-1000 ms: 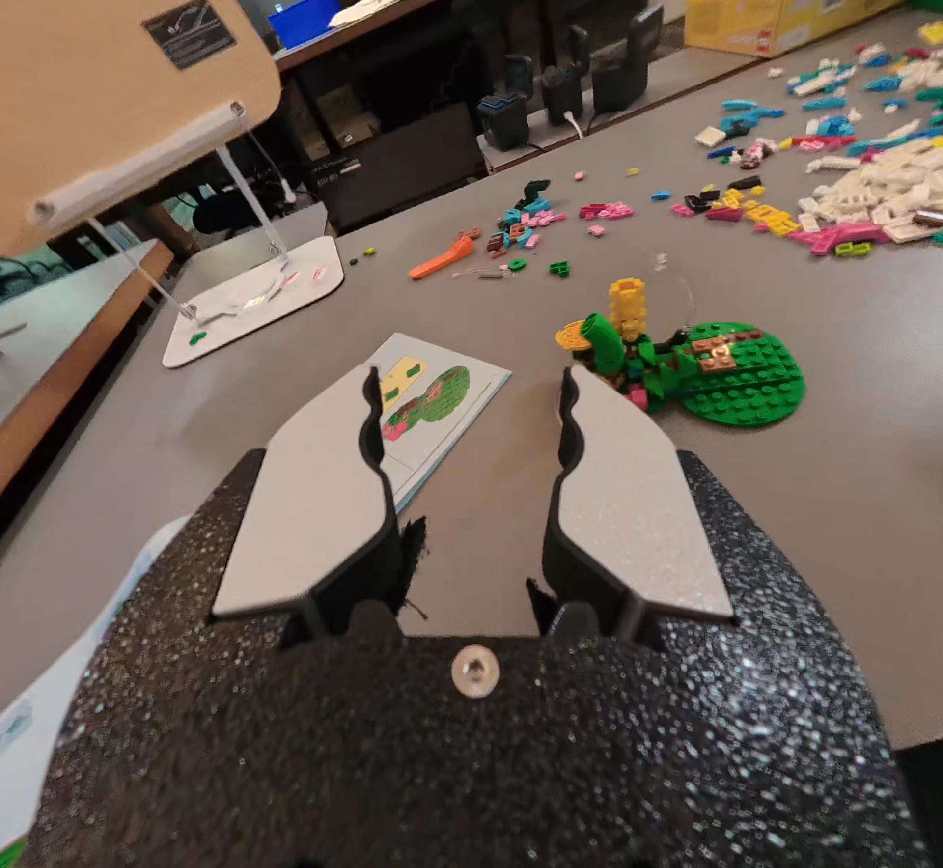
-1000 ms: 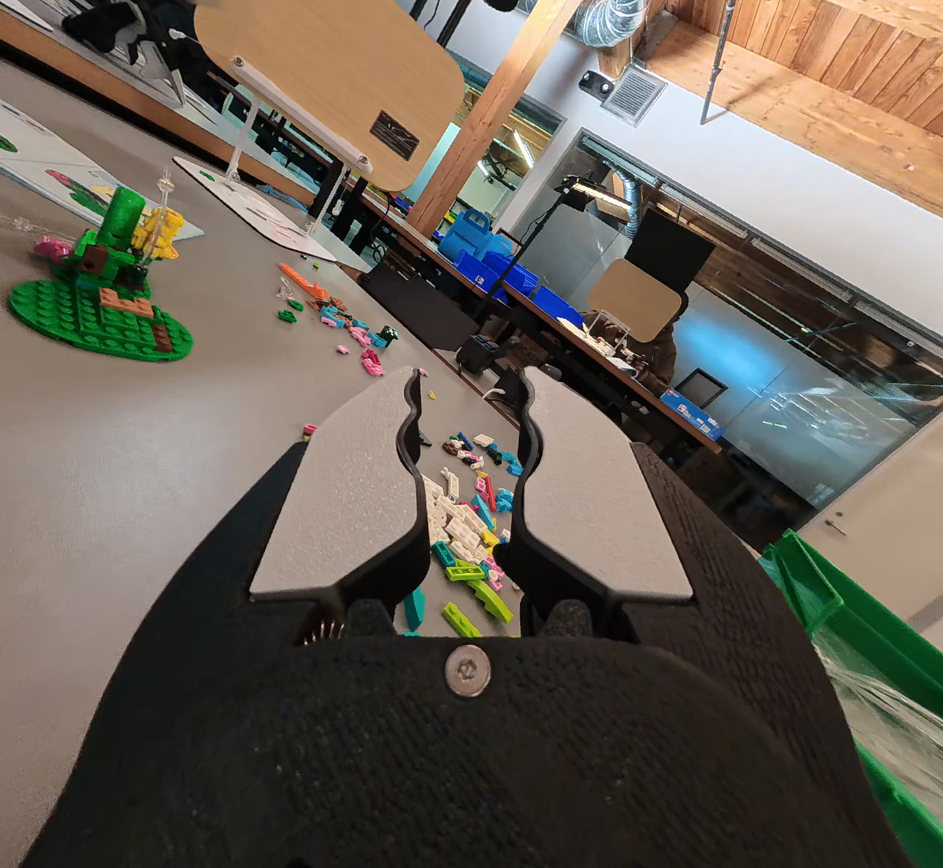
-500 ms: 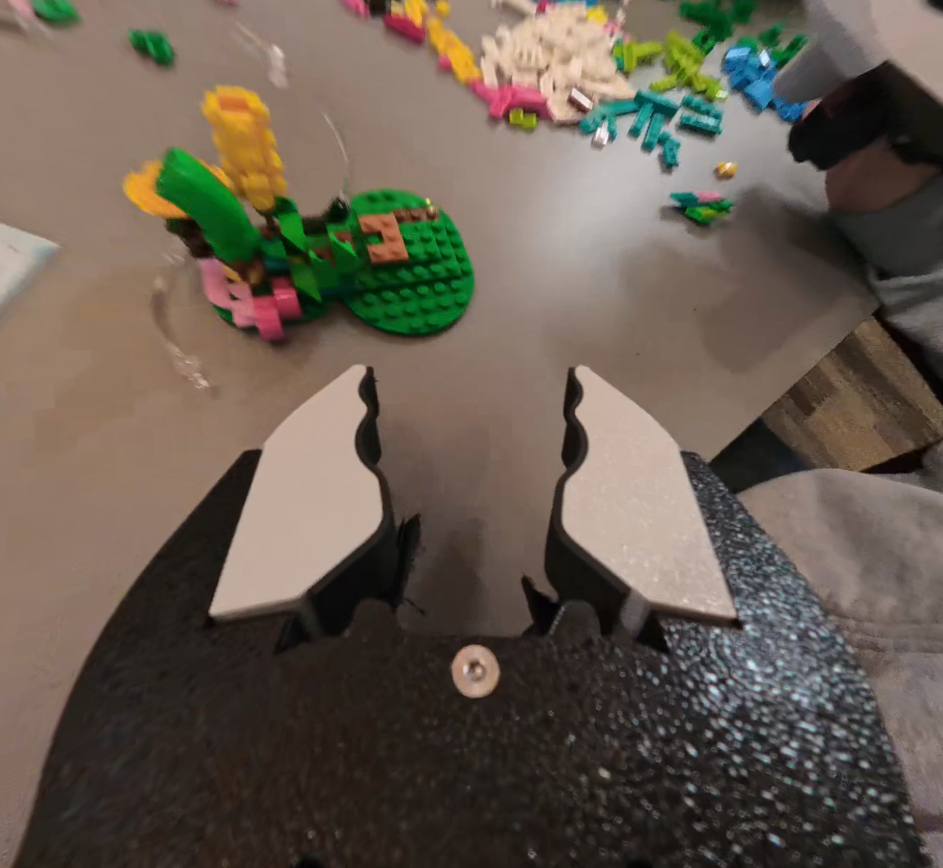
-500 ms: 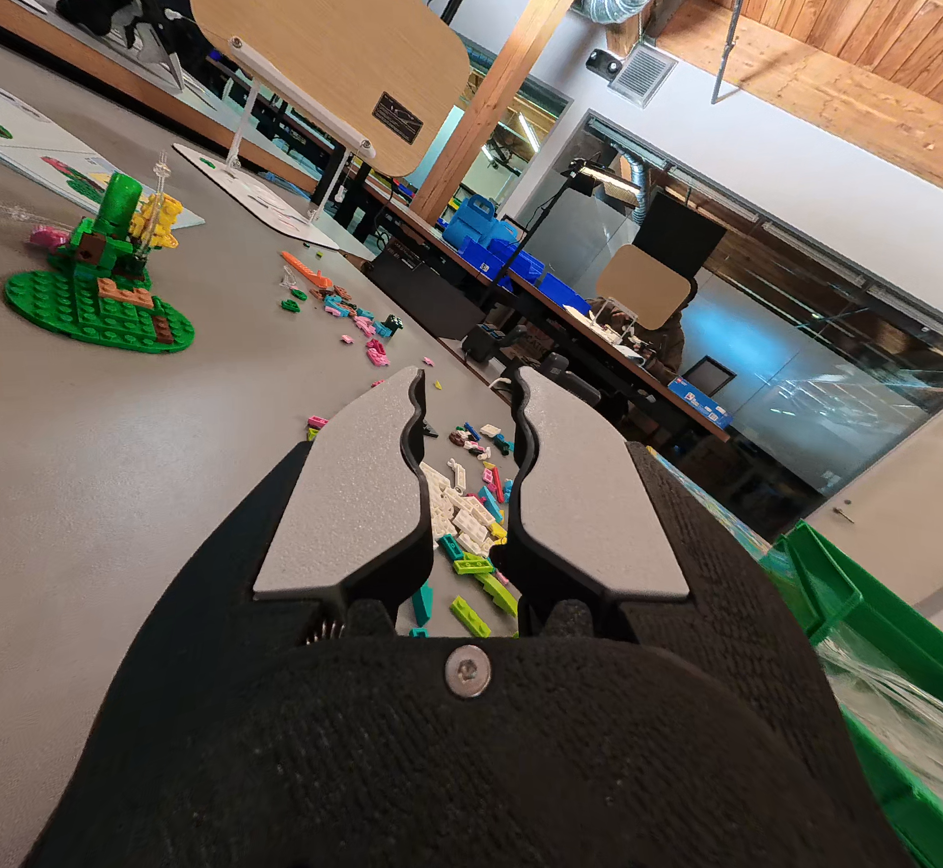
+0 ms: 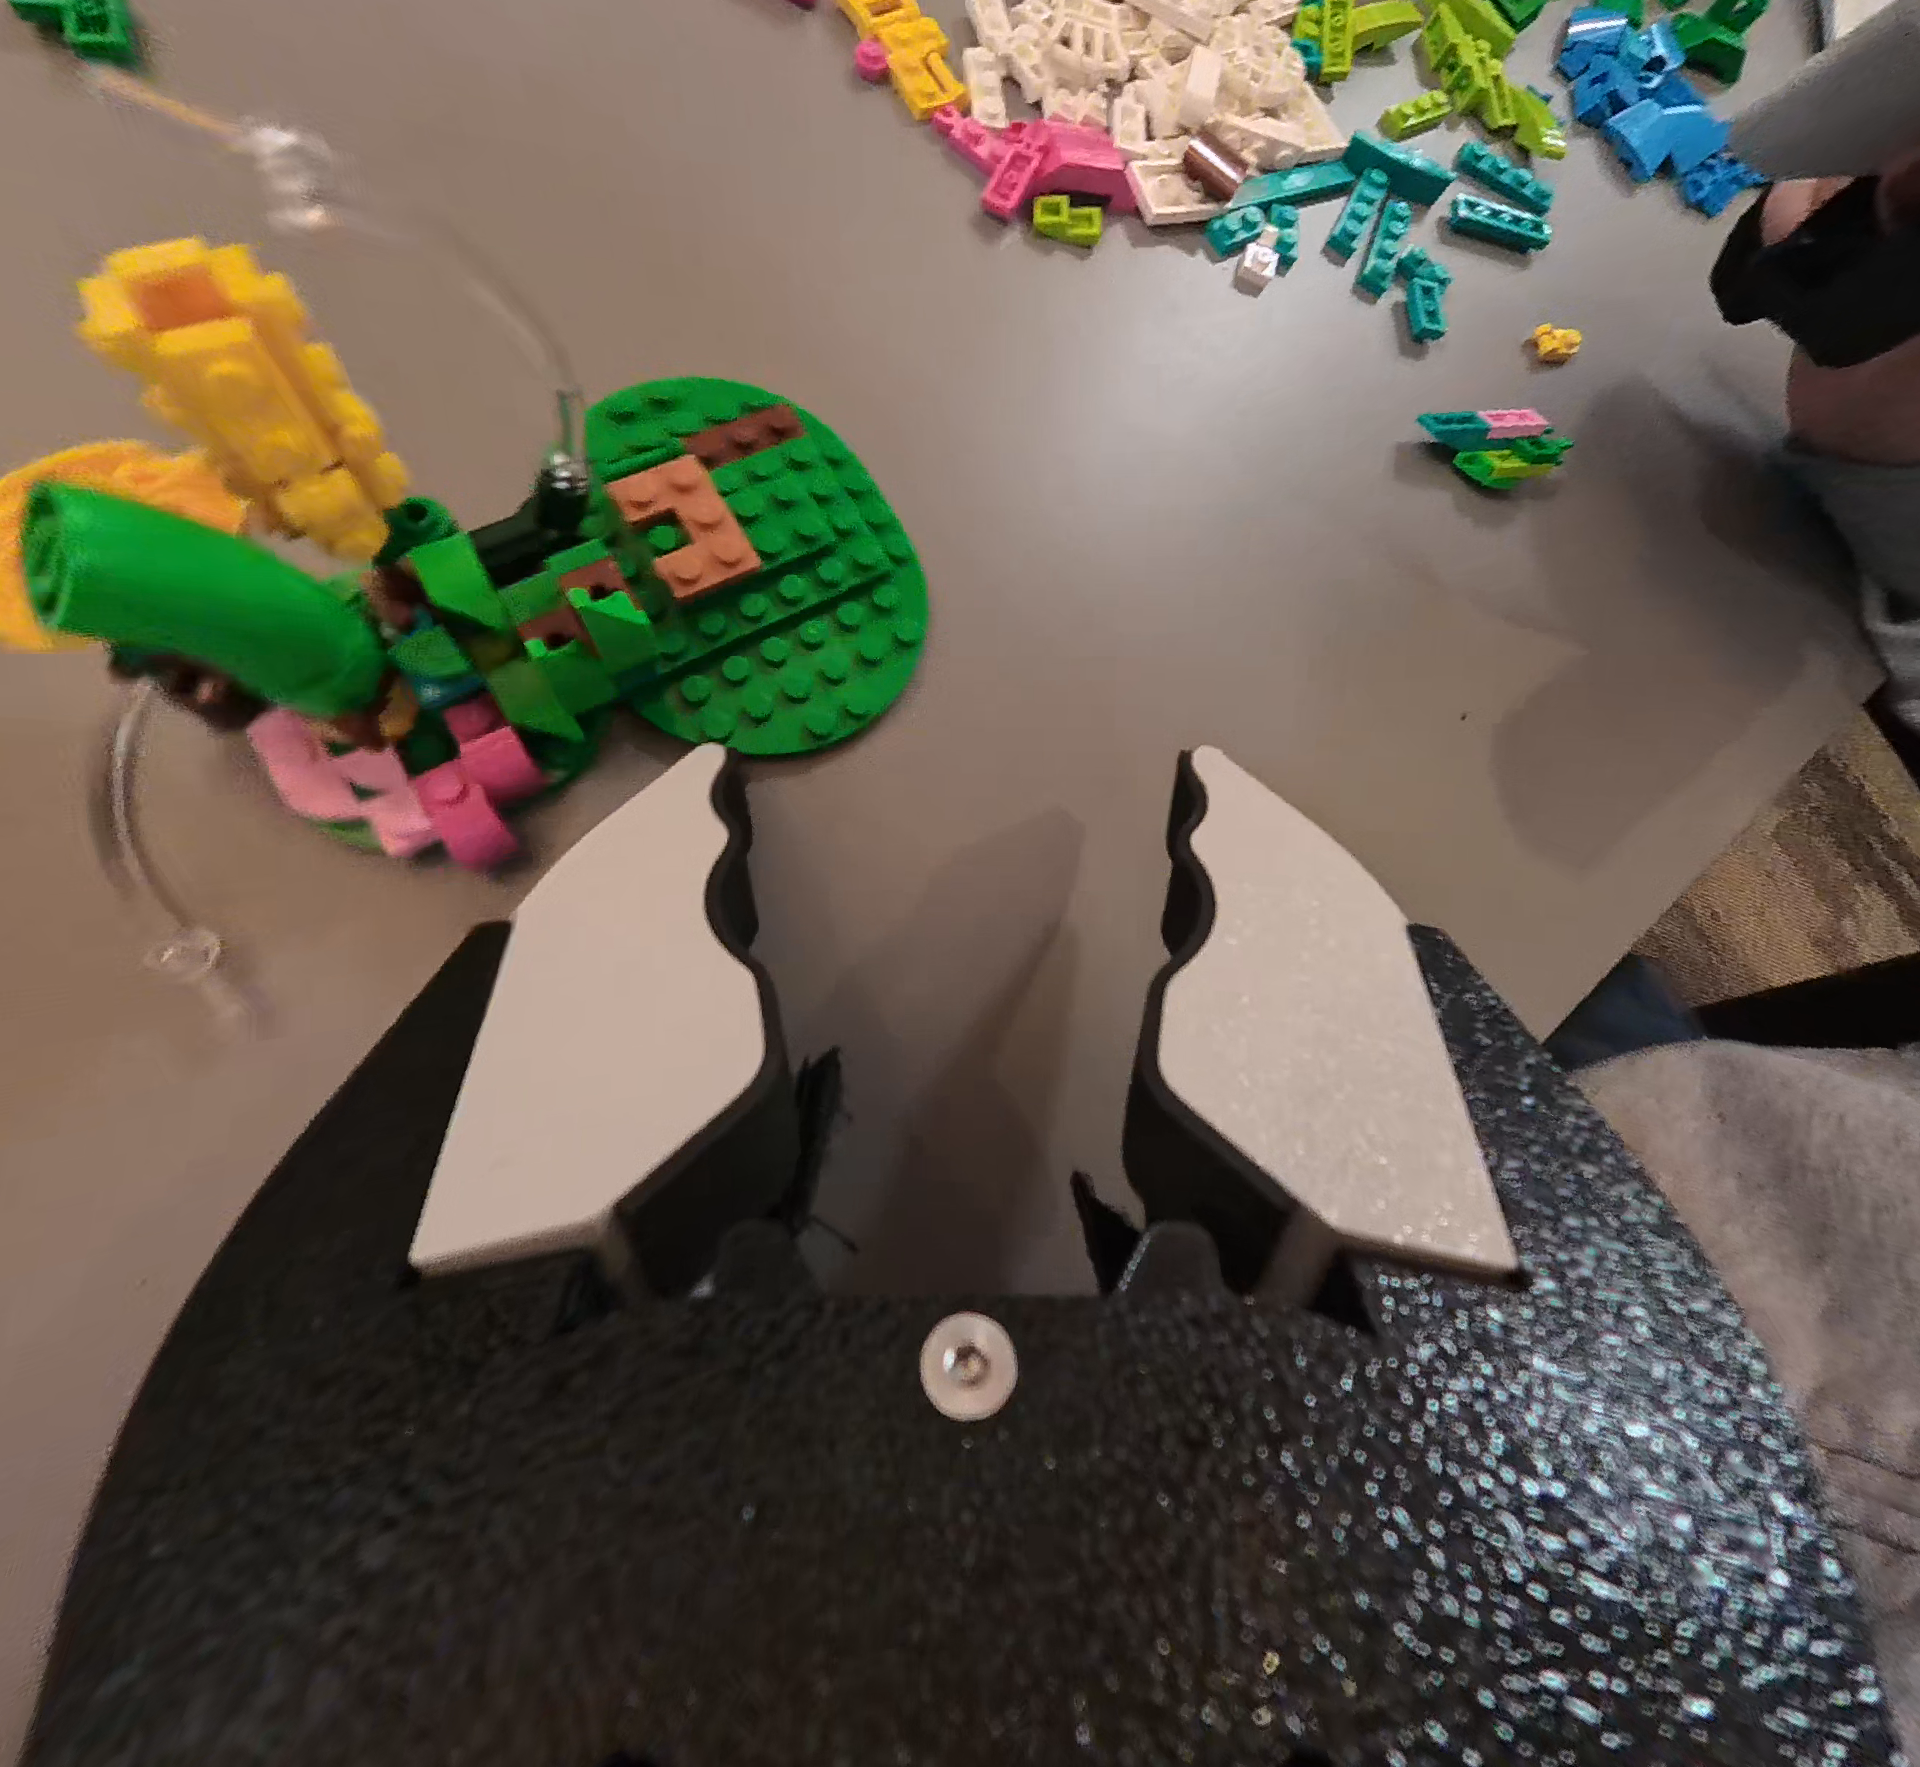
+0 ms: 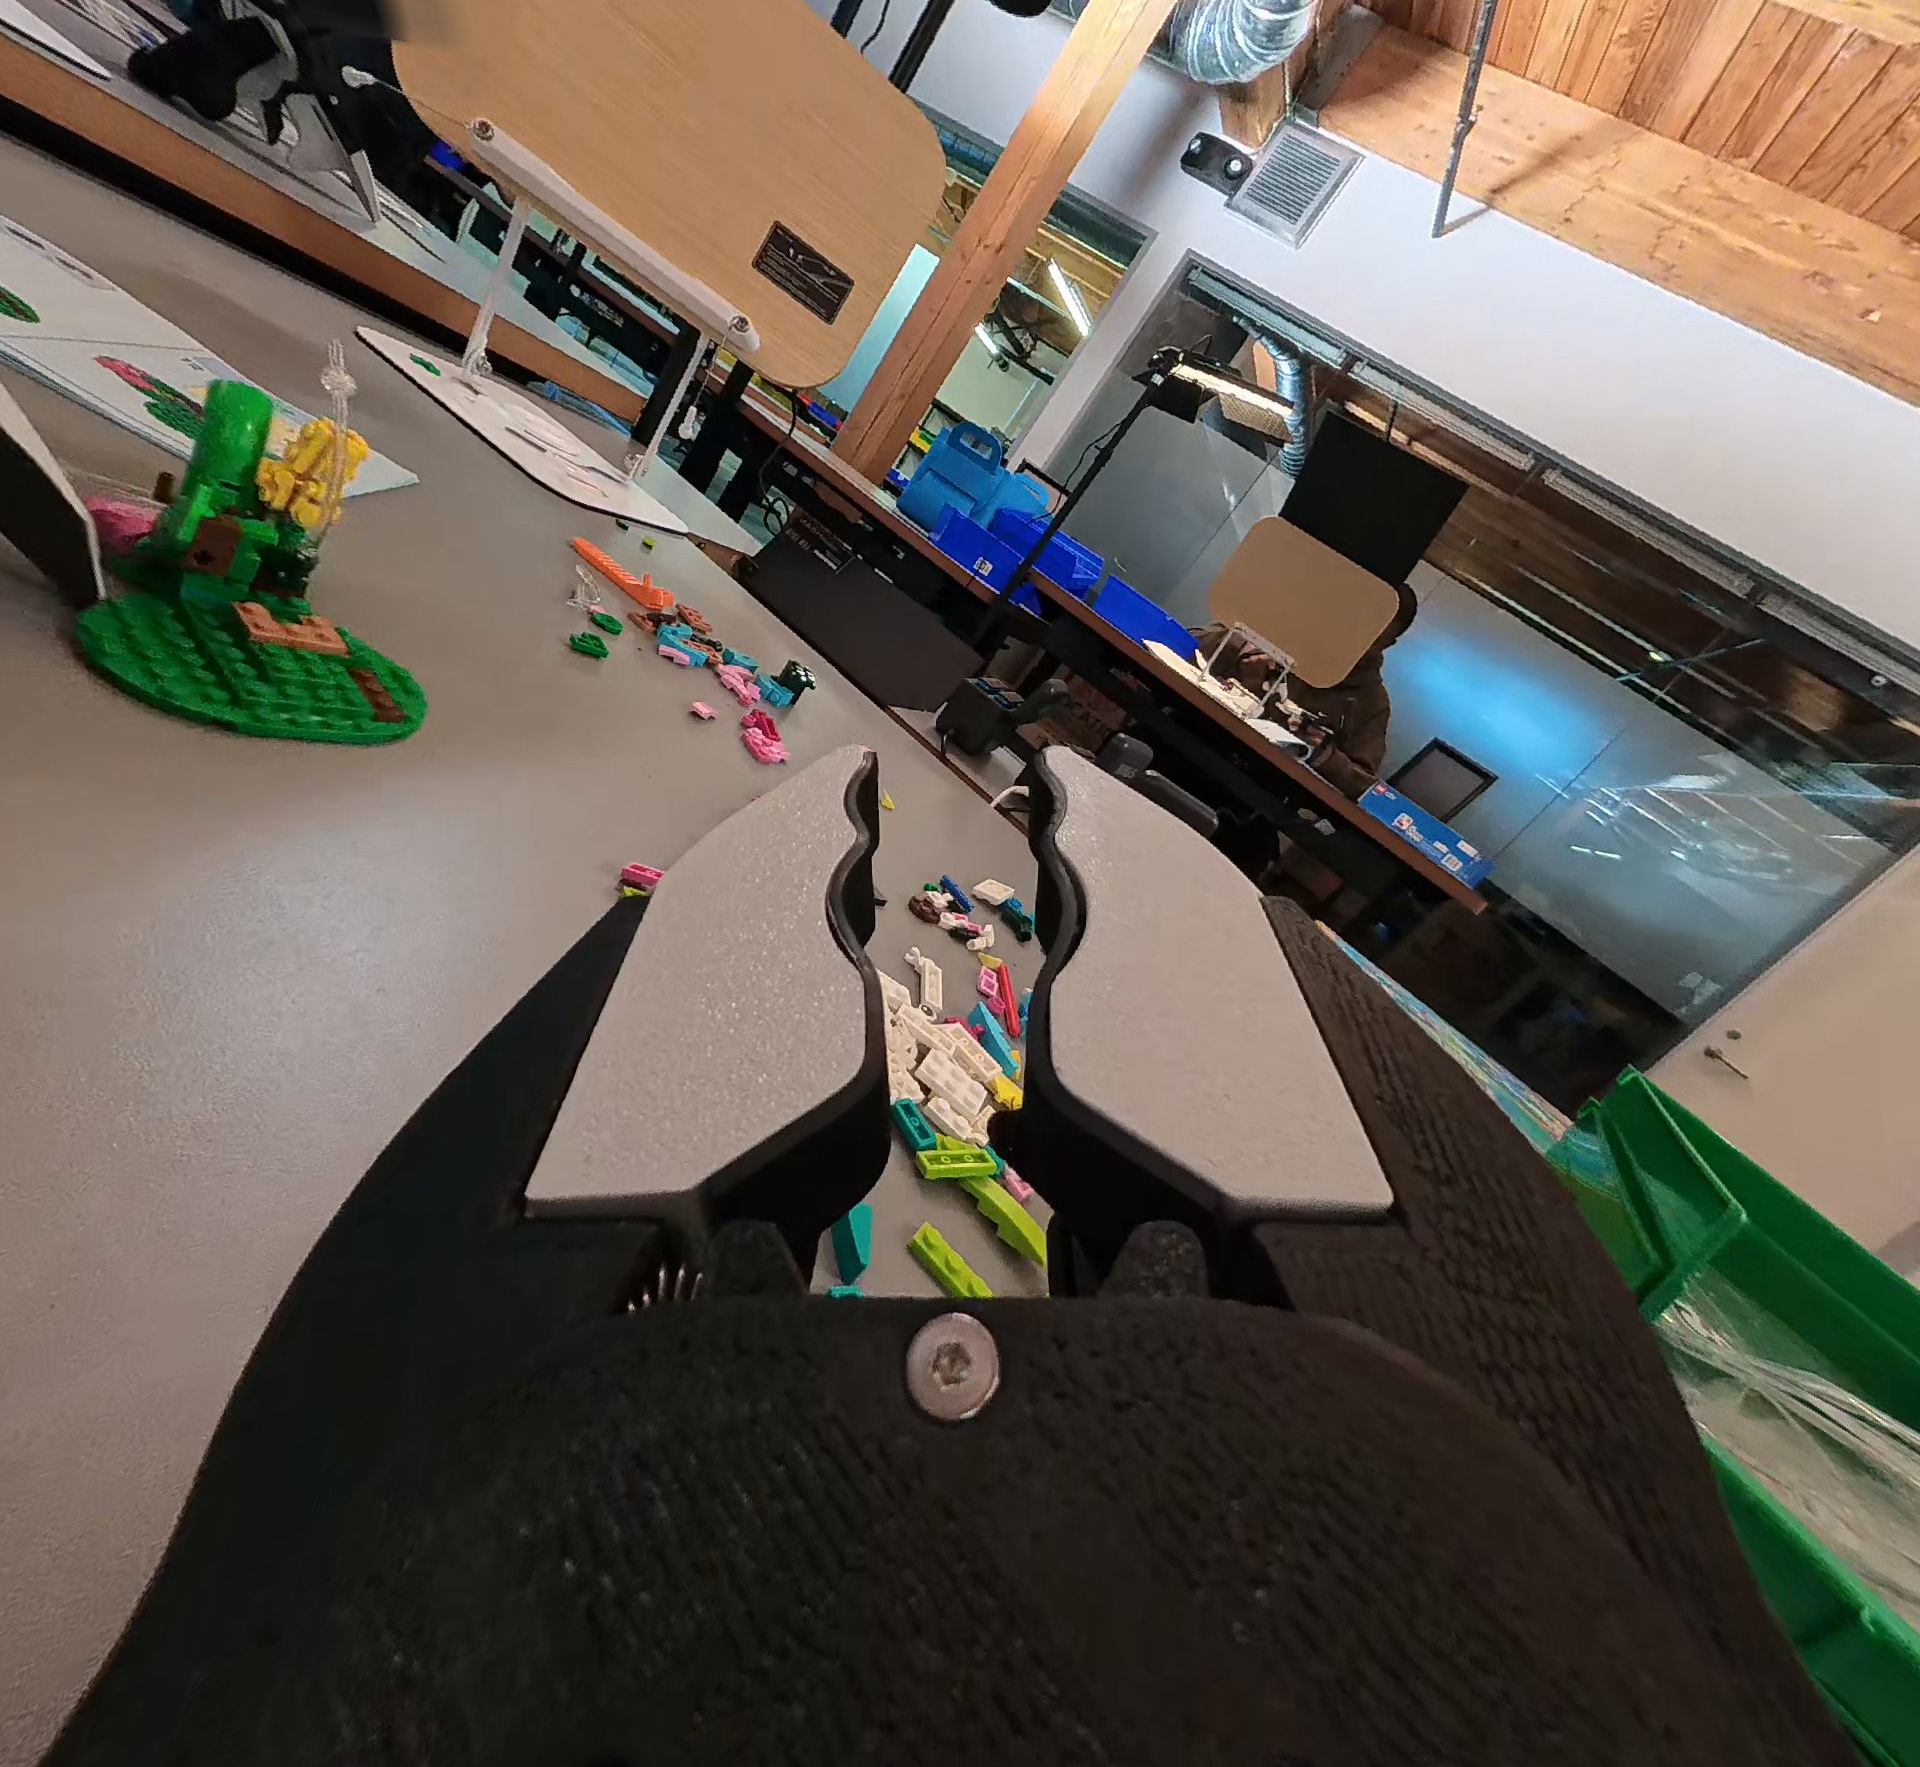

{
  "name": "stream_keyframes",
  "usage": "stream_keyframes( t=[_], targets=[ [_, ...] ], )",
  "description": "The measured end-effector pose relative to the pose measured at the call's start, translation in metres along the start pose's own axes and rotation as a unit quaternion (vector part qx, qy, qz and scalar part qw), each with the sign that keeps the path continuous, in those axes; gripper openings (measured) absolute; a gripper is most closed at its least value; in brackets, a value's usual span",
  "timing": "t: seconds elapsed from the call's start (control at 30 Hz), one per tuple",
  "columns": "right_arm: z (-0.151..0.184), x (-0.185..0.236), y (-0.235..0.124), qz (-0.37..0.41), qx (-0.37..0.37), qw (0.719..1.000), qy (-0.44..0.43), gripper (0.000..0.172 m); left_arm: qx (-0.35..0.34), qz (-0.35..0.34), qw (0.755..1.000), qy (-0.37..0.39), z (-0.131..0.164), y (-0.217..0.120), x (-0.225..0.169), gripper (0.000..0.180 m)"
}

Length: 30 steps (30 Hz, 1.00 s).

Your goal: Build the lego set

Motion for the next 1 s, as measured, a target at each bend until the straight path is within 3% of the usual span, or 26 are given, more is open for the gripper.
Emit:
stream_keyframes(
  t=[0.17,0.33,0.4,0.53,0.6,0.7,0.83,1.0],
  targets=[
    [0.000,0.001,0.000,-0.001,0.000,1.000,-0.010,0.025,-0.028,0.042,0.998,0.049,-0.007,0.002,-0.017,0.077],
    [-0.001,0.001,-0.002,0.002,-0.006,1.000,-0.015,0.024,-0.165,-0.051,0.979,0.110,-0.017,-0.045,-0.006,0.063],
    [-0.001,0.002,-0.001,0.001,-0.005,1.000,-0.016,0.023,-0.231,-0.122,0.957,0.124,-0.017,-0.068,0.012,0.061],
    [0.001,-0.003,0.000,0.019,-0.002,1.000,-0.010,0.021,-0.347,-0.252,0.890,0.156,-0.006,-0.105,0.045,0.058],
    [0.003,-0.007,0.000,0.031,0.005,1.000,-0.003,0.020,-0.391,-0.270,0.866,0.159,0.003,-0.113,0.053,0.056],
    [0.006,-0.013,-0.001,0.045,0.010,0.999,0.010,0.017,-0.427,-0.264,0.850,0.161,0.014,-0.114,0.059,0.053],
    [0.008,-0.014,-0.001,0.032,0.013,0.999,0.033,0.014,-0.479,-0.305,0.796,0.208,0.016,-0.127,0.050,0.045],
    [0.008,-0.013,-0.002,0.026,0.014,0.999,0.030,0.012,-0.477,-0.326,0.783,0.230,0.019,-0.127,0.045,0.045]
  ],
)
Point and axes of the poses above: each gripper's, where its closed fingertips meet, y out along the fingers, z out of its underside, x = y × z across the jaws, the point moved 8 cm from there along -y, back along the fingers, and after that the axes turned 4 degrees about z, right-handed, at the moved point
